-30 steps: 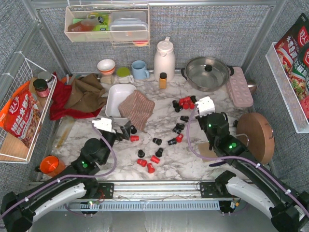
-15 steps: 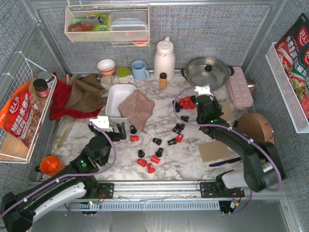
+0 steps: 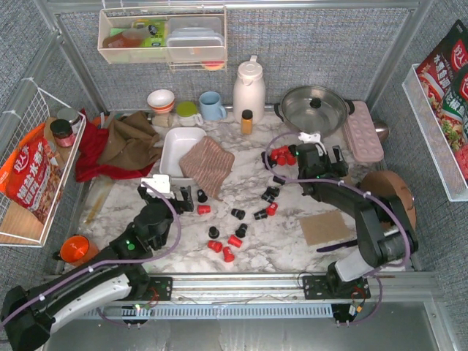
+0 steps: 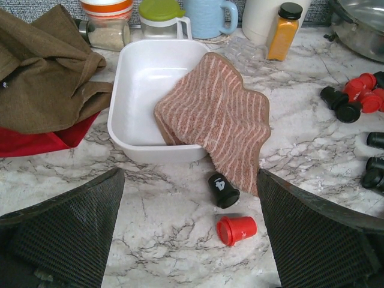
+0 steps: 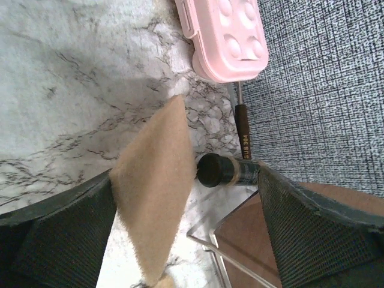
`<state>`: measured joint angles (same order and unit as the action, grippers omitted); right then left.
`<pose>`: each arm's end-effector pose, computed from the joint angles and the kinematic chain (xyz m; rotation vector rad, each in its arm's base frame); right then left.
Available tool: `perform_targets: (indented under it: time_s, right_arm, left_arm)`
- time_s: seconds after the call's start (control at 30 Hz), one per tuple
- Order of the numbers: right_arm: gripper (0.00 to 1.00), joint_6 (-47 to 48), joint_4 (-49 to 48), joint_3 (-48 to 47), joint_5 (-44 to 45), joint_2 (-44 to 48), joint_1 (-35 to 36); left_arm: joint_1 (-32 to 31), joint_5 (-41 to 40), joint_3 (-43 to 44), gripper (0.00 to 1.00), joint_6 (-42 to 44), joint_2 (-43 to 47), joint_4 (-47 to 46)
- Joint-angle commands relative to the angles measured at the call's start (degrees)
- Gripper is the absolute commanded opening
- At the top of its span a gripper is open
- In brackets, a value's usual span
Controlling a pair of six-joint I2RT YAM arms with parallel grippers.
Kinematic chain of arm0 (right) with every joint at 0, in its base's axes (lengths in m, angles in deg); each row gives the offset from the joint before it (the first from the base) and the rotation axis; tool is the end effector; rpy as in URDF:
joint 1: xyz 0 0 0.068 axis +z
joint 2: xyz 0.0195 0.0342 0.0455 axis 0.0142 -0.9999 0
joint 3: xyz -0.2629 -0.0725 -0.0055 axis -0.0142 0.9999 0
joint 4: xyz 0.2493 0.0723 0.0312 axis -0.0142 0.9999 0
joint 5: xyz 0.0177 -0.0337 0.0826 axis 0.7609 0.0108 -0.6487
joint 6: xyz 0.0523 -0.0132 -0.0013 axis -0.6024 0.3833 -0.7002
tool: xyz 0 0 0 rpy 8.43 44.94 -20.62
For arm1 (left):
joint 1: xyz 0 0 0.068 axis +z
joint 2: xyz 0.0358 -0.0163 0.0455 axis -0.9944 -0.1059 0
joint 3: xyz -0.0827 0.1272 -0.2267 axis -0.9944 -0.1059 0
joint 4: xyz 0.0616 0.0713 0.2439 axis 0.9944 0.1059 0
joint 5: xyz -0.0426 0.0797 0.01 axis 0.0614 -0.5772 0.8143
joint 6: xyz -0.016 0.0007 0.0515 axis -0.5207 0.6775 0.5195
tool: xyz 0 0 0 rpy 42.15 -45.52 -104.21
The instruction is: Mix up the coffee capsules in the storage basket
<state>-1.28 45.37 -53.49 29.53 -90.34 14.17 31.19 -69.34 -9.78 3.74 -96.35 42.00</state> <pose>0.3122 0.0542 0.2006 0.0037 2.0331 -0.9706 0.1172 -0.1140 0.2607 0.0039 1.6232 -0.2608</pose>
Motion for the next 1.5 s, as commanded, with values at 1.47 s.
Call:
perform_targets:
  time_s: [1.47]
  right_arm:
    - [0.99,-28.6,13.8,10.7,-33.8,43.5,-0.2]
  left_arm:
    - [30.0,20.3,45.4,0.78,-30.8,-63.2,20.2]
